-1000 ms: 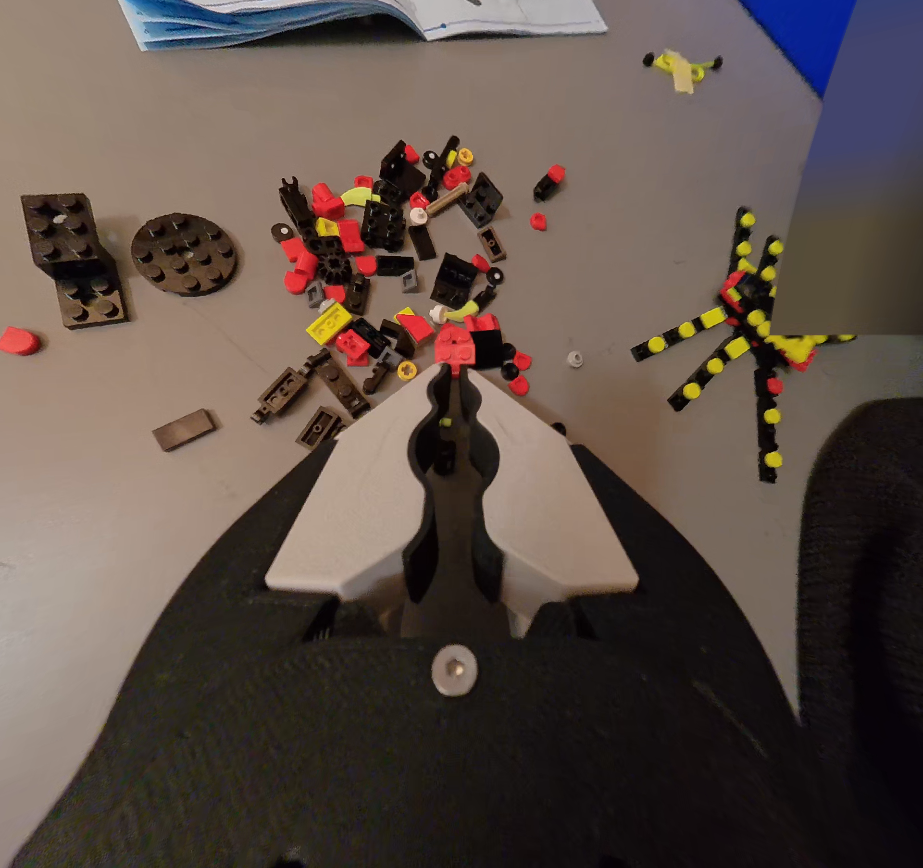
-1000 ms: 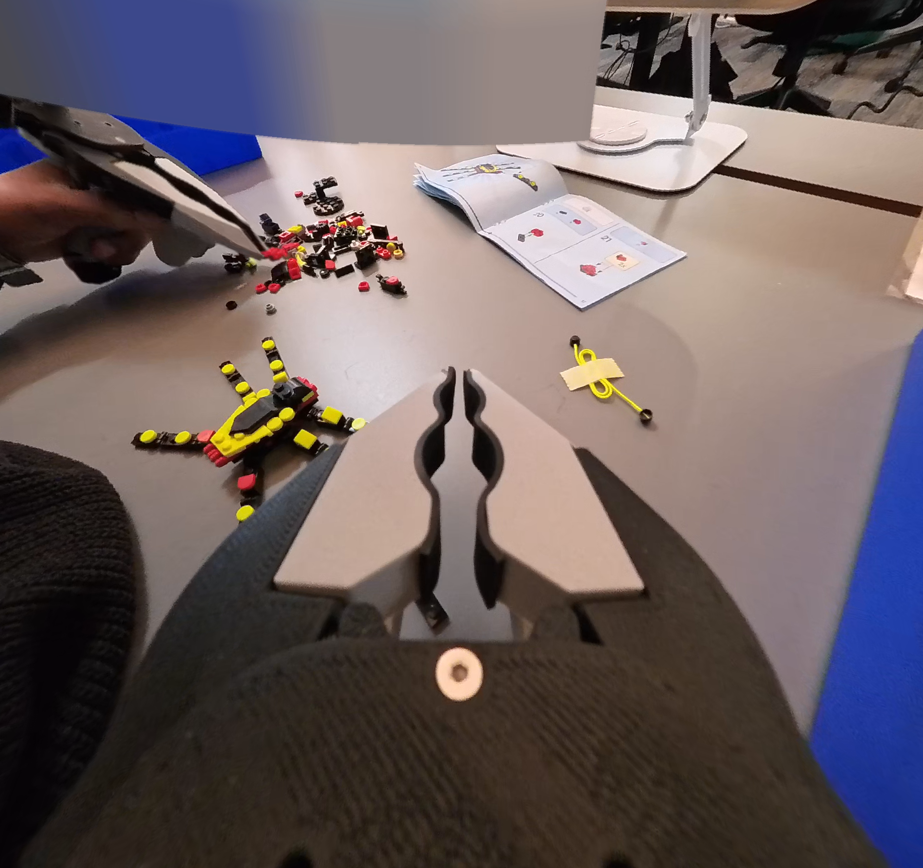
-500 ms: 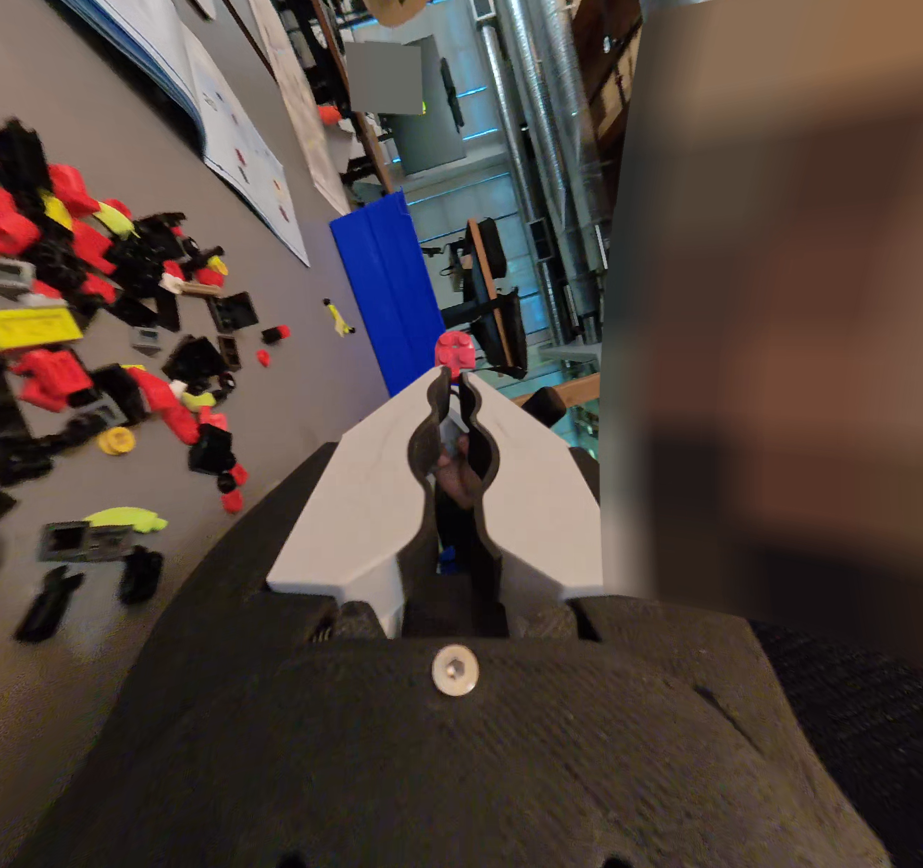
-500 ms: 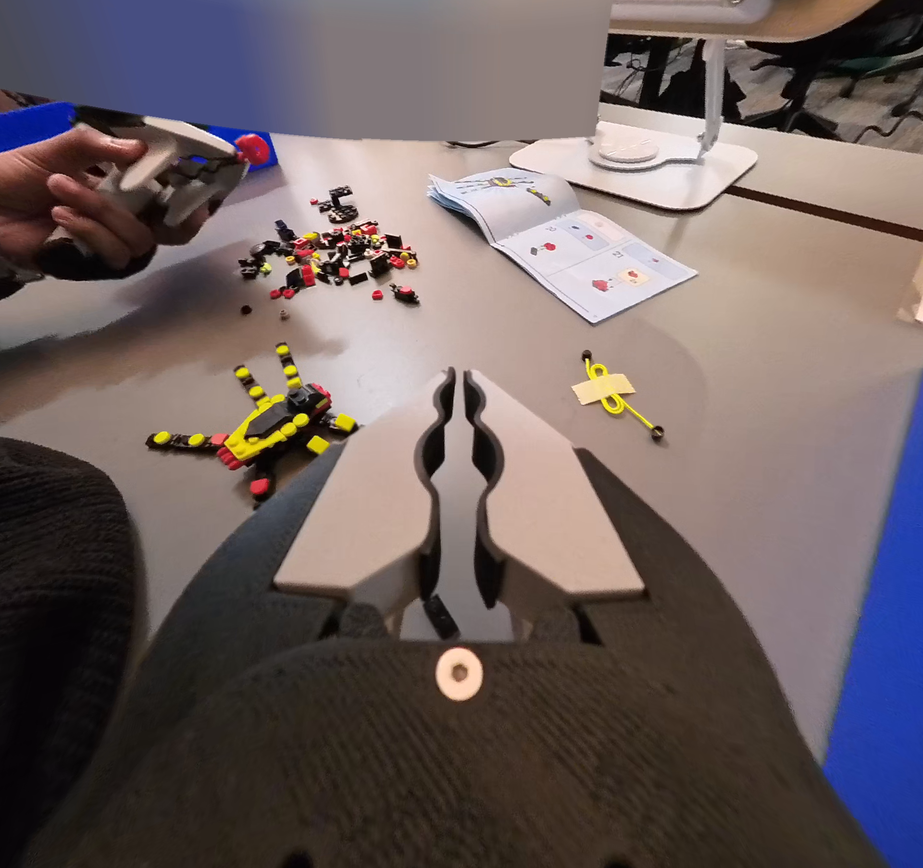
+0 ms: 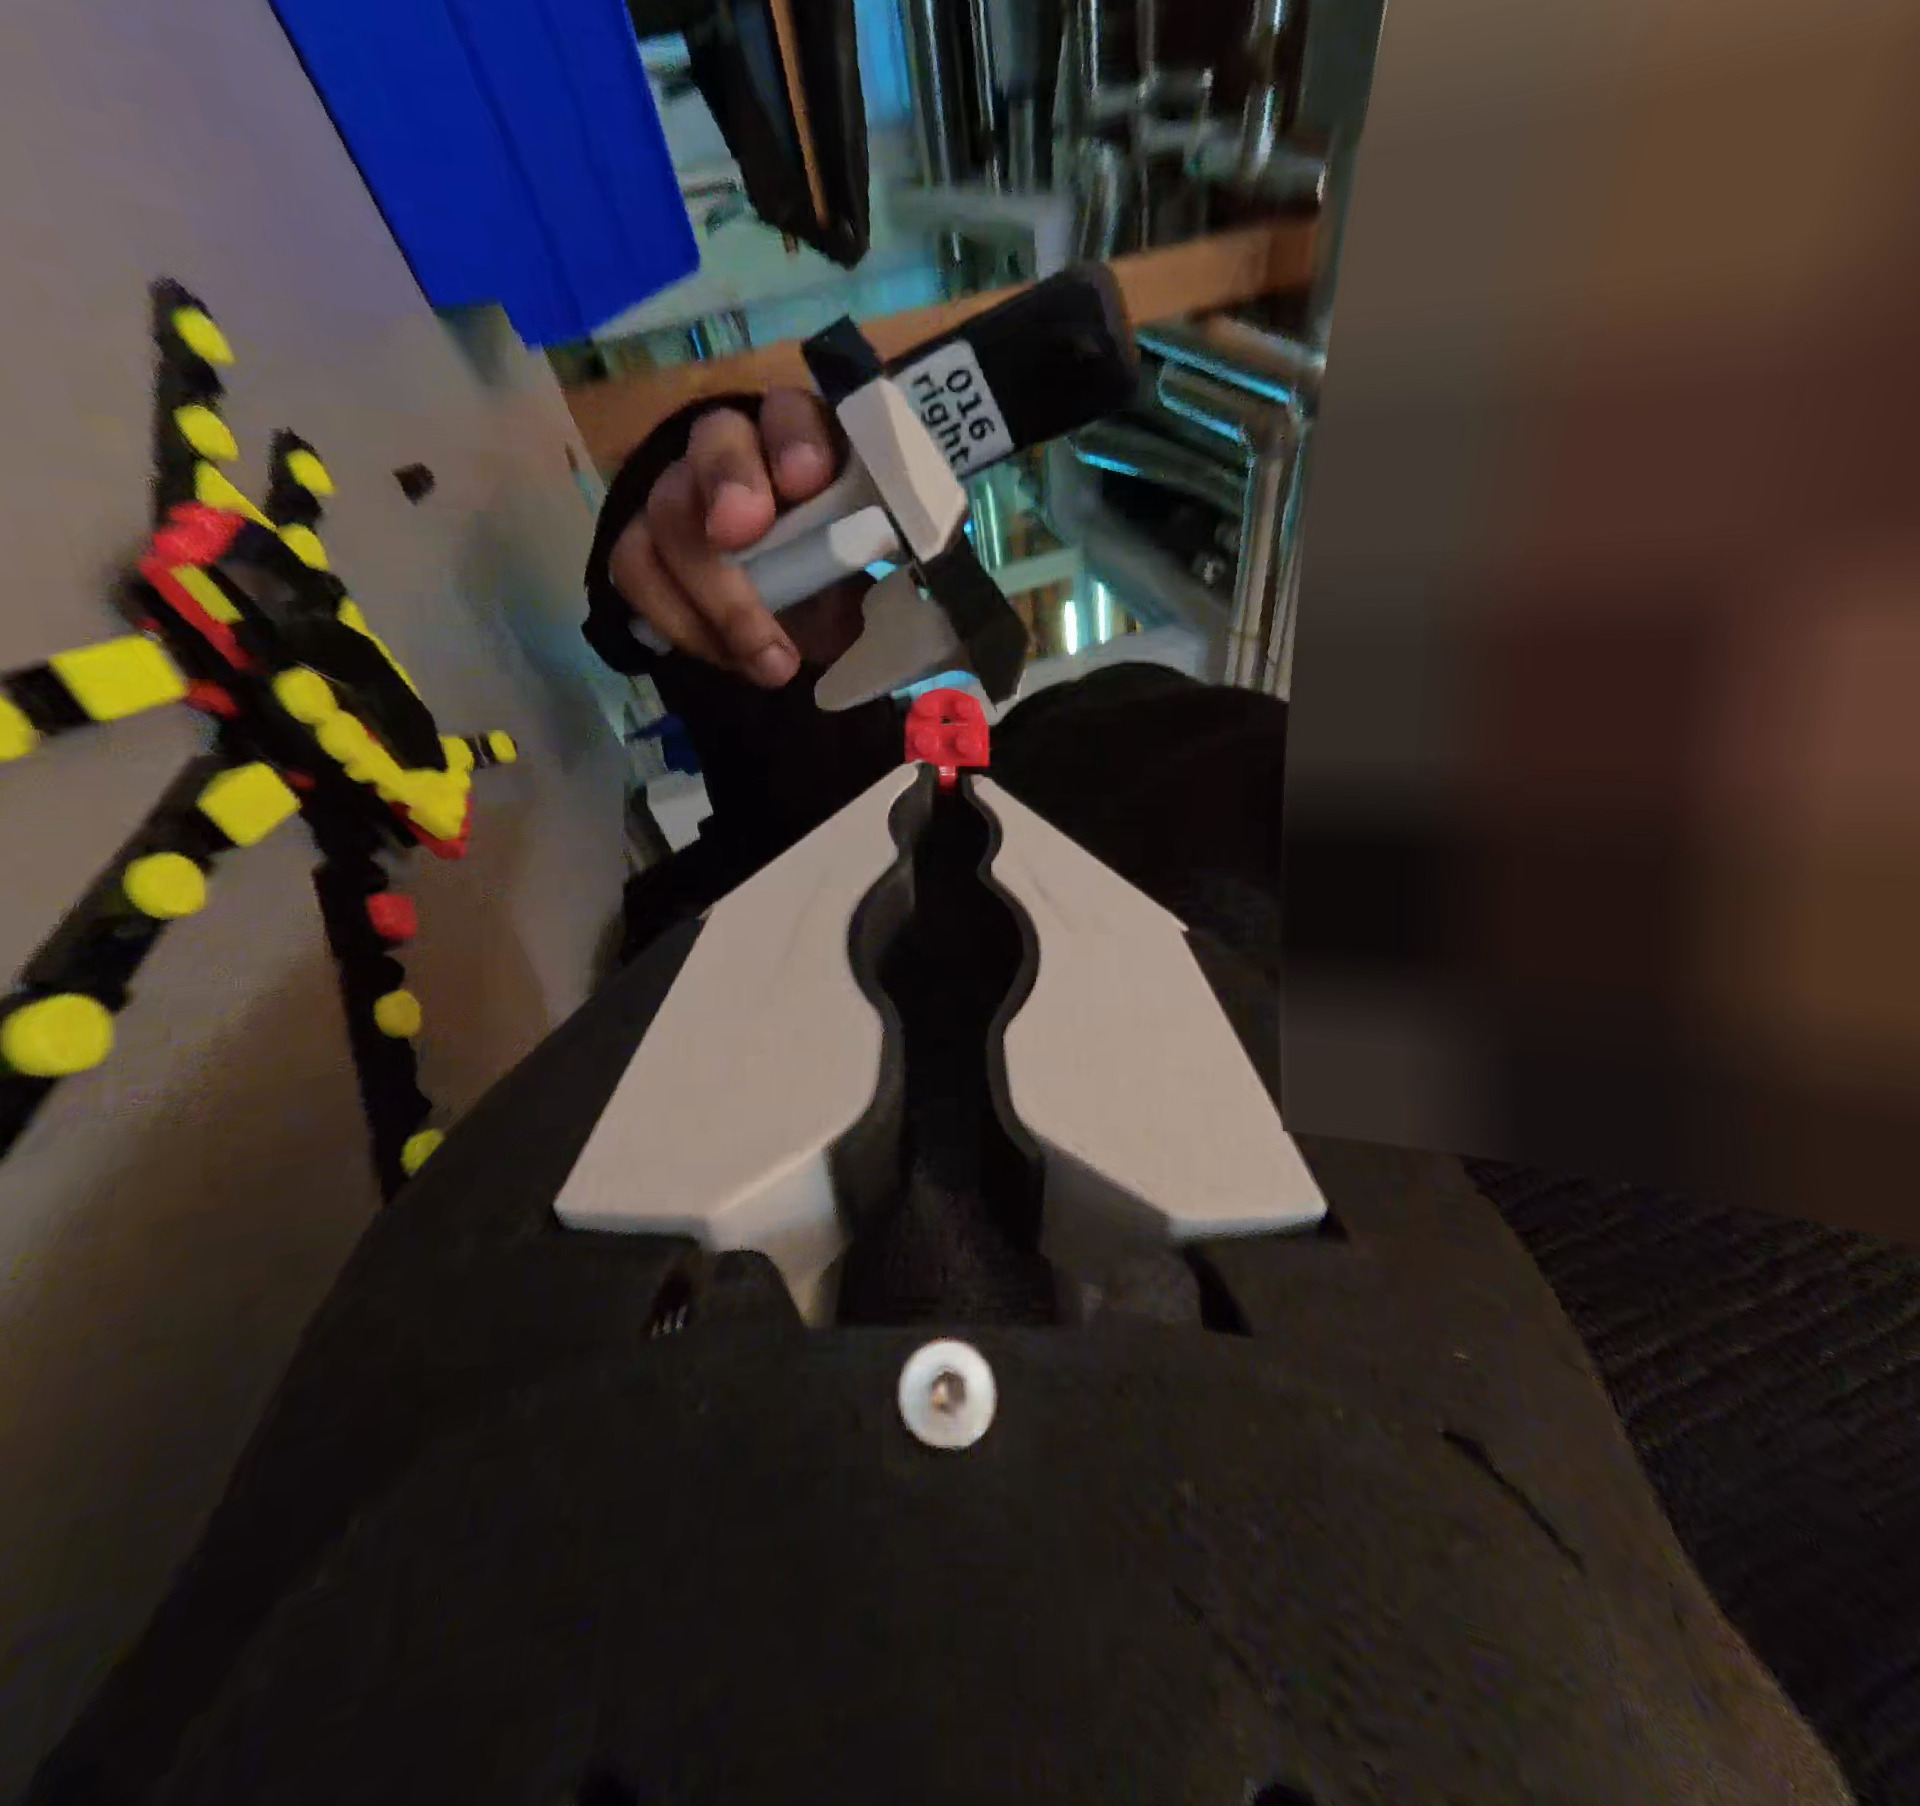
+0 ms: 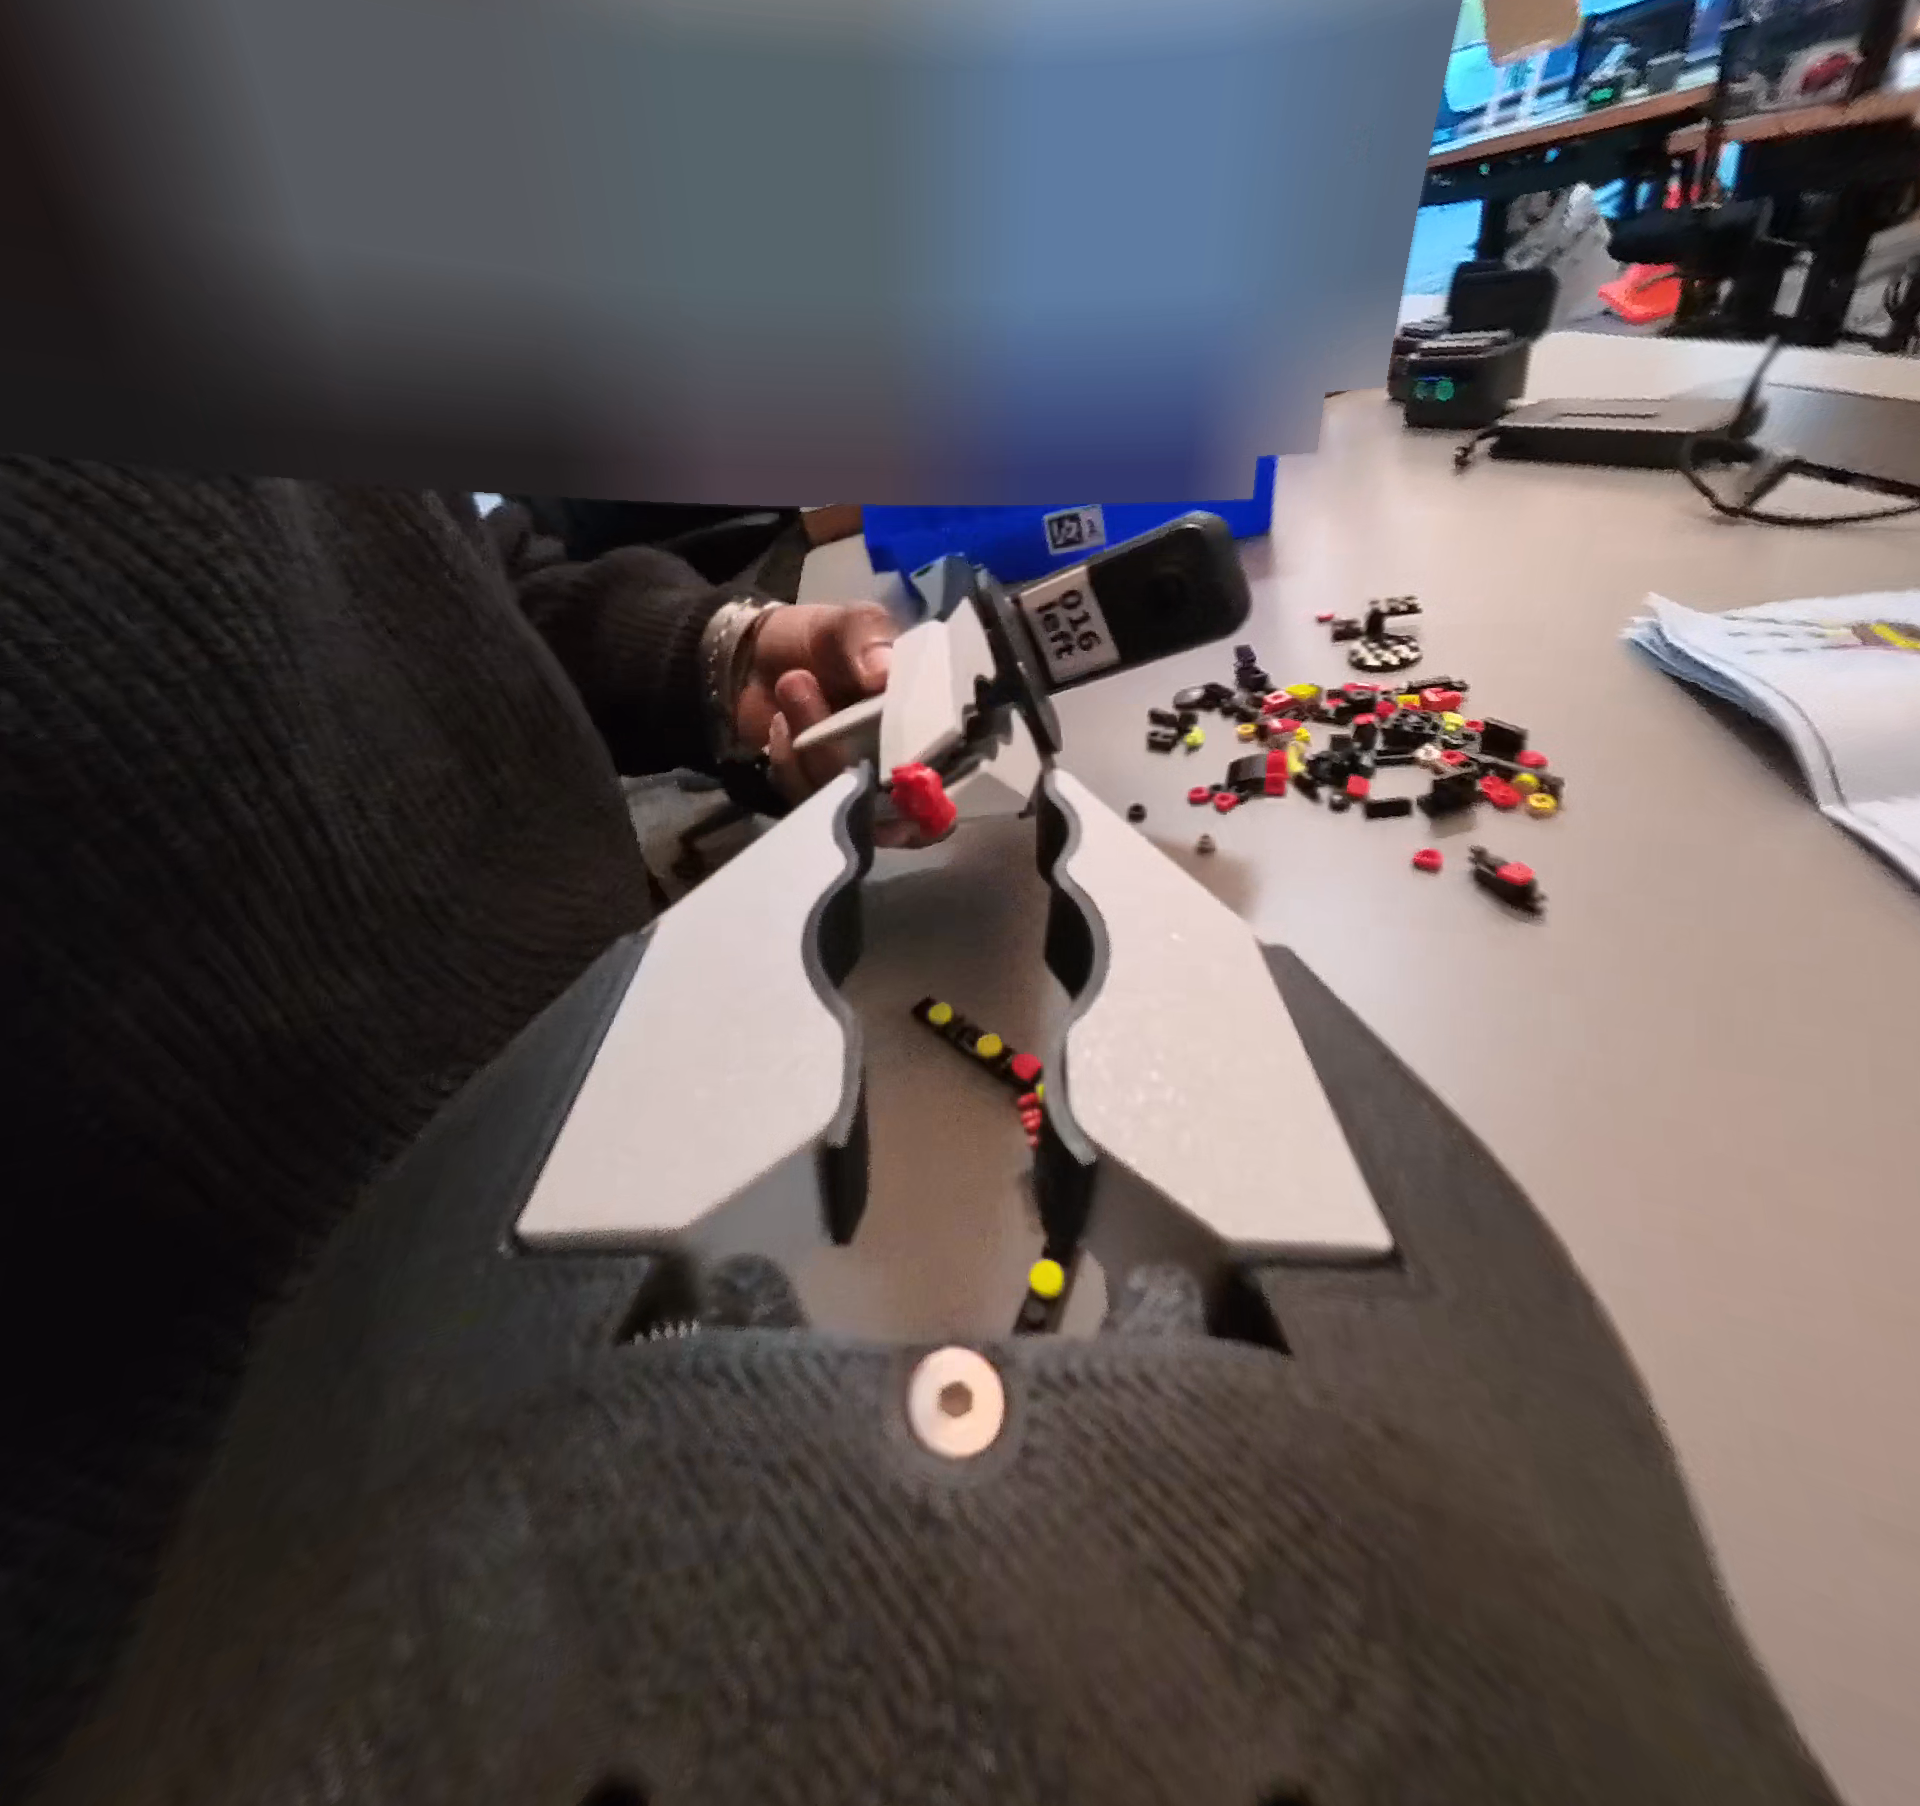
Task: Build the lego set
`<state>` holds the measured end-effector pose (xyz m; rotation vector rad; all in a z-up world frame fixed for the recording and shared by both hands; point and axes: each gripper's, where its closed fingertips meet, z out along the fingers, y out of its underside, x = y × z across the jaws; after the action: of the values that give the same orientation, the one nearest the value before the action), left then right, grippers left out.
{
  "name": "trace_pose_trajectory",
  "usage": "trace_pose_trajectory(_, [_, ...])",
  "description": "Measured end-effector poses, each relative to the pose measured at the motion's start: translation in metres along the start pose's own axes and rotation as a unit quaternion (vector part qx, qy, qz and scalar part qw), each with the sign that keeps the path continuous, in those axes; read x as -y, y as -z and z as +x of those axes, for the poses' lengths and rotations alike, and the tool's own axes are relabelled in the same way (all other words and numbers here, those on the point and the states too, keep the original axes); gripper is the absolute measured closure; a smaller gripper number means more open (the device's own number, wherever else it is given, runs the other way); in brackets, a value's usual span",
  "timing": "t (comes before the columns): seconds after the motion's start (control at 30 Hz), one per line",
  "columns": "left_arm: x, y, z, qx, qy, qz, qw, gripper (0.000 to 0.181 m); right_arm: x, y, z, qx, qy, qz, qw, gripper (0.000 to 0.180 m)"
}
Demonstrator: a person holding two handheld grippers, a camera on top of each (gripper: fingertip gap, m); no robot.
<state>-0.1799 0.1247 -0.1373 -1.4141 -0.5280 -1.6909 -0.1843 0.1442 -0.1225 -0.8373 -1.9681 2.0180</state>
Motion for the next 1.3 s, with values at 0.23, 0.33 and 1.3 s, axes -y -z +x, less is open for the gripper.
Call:
trace_pose_trajectory(0.23, [-0.026, -0.014, 0.000, -0.019, 0.028, -0.057, 0.998, 0.181, -0.009, 0.001, -0.035, 0.032, 0.098, -0.023, 0.994, 0.169])
trace_pose_trajectory(0.33, [-0.033, -0.016, 0.001, -0.021, 0.028, -0.074, 0.997, 0.181, -0.010, 0.002, -0.044, 0.054, 0.101, -0.027, 0.993, 0.170])
trace_pose_trajectory(1.3, [-0.004, -0.001, -0.002, 0.030, -0.050, -0.003, 0.998, 0.149, -0.012, -0.006, -0.021, 0.010, 0.065, -0.038, 0.997, 0.177])
